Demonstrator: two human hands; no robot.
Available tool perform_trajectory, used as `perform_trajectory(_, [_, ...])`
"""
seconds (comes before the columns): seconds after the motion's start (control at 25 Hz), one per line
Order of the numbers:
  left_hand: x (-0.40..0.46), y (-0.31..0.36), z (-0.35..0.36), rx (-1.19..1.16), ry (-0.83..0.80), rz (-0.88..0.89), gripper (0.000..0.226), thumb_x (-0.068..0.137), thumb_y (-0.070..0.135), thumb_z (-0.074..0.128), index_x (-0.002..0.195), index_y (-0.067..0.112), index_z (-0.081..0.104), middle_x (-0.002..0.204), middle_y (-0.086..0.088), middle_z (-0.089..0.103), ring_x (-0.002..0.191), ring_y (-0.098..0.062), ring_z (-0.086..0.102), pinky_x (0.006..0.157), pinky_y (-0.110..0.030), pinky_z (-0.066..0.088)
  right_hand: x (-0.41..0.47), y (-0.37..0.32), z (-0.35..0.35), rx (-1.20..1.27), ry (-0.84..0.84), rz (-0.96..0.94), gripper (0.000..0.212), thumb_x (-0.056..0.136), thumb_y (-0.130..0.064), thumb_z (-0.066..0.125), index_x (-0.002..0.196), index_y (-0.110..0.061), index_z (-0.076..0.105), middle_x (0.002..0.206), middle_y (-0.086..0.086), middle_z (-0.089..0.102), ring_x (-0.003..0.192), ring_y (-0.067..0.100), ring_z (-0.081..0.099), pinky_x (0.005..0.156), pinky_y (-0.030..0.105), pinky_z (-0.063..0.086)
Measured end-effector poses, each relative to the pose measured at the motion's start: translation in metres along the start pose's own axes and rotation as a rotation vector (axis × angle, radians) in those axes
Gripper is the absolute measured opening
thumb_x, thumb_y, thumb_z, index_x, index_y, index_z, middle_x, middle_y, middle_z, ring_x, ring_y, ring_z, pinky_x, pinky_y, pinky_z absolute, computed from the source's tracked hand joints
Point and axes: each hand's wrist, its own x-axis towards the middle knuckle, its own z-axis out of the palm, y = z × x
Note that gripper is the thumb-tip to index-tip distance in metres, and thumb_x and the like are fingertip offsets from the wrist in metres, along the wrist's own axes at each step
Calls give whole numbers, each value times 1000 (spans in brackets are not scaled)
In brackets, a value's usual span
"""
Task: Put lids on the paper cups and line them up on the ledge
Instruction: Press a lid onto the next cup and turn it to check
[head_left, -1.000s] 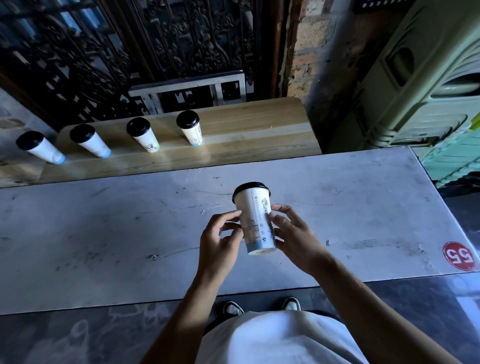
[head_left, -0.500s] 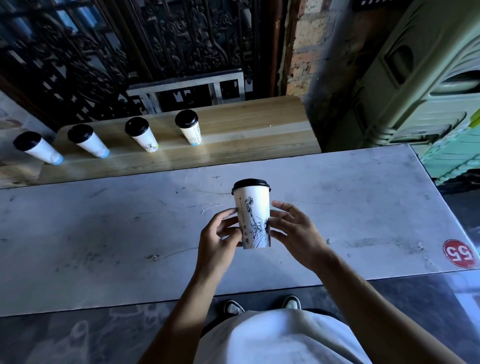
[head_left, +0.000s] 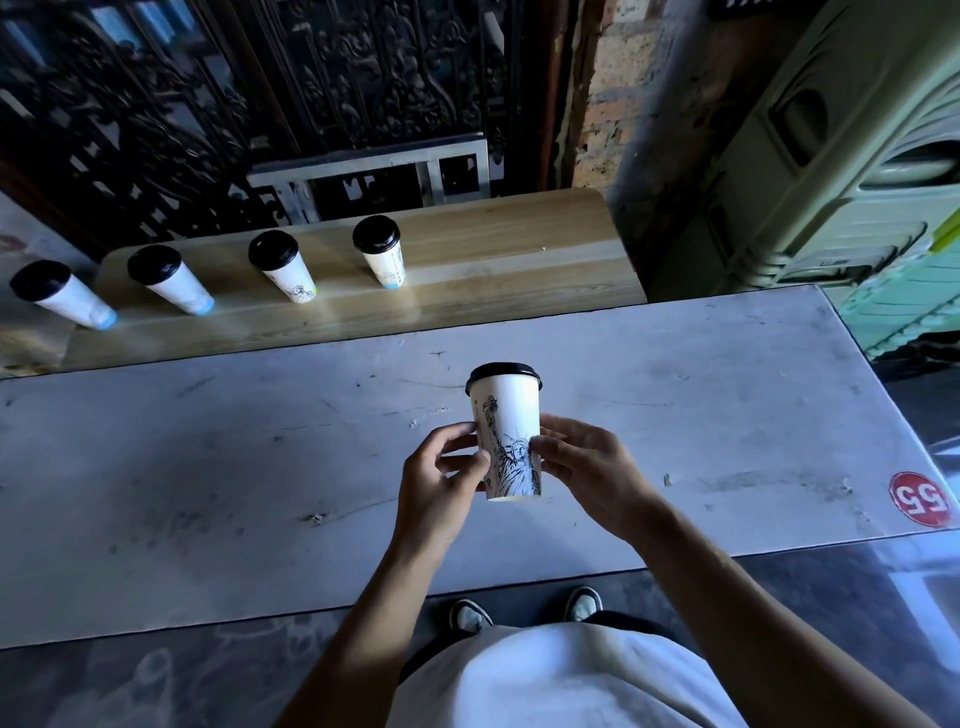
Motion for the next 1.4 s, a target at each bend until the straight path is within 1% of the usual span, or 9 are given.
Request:
perform_trajectory(0.12, [9,0,-7,36,-36,-34,39,72,24,72,108,37,67,120,-1,73,98,-22,77,84,-52,65,4,1,8,-190,10,65,28,102,-17,58,124,-6,71,110,17,71,90,28,58,71,31,44])
perform_trajectory(0.2, [20,1,-10,87,-68,-53,47,70,25,72,115,34,63,123,2,71,100,-16,76,87,-47,64,11,-2,9,-273,38,101,31,100,-21,62,129,-12,68,108,17,74,87,26,61,64,29,42])
perform_trajectory(0.32, [45,8,-9,157,-145,-45,52,64,30,78,116,28,69,112,8,77,97,-7,74,84,-29,62,29,-15,9,-391,29,96,42,88,-28,76,128,-24,65,107,12,79,89,17,70,68,30,51])
perform_trajectory(0.44, [68,18,1,161,-198,-97,70,59,29,84,126,25,63,108,5,79,100,-10,75,89,-31,60,55,-30,7,-505,35,87,32,86,-16,80,113,-29,68,96,3,80,82,12,69,70,31,53])
perform_trajectory(0.64, [135,32,28,186,-189,-141,81,55,24,81,132,26,55,113,0,76,101,-15,75,91,-39,61,130,-52,-13,-668,10,91,30,81,-9,80,110,-16,76,106,11,78,90,18,70,77,34,59])
perform_trajectory(0.84, [245,28,62,272,-152,-118,78,46,33,81,121,24,63,113,8,76,94,0,74,76,-18,58,250,-68,-48,-877,-39,5,46,70,-19,87,113,-19,71,106,-2,78,101,15,73,92,48,58])
perform_trajectory(1.04, [378,10,99,384,-58,107,64,62,25,76,119,34,46,113,-6,75,103,-28,74,90,-52,61,385,-84,-83,-1012,14,-215,62,64,-23,88,120,-10,63,110,5,76,101,18,72,89,43,59])
perform_trajectory(1.24, [462,-8,112,453,-21,246,71,64,23,73,127,33,42,121,-9,72,110,-32,71,92,-53,61,462,-78,-109,-1073,-6,-357,62,72,-17,88,126,-9,59,112,1,74,102,15,71,81,22,58])
perform_trajectory(1.4, [488,-19,118,481,28,283,74,67,19,80,134,19,48,120,-8,73,109,-30,71,91,-50,61,486,-77,-117,-1118,-18,-413,69,73,-22,89,133,-12,55,123,2,73,107,13,70,90,31,59])
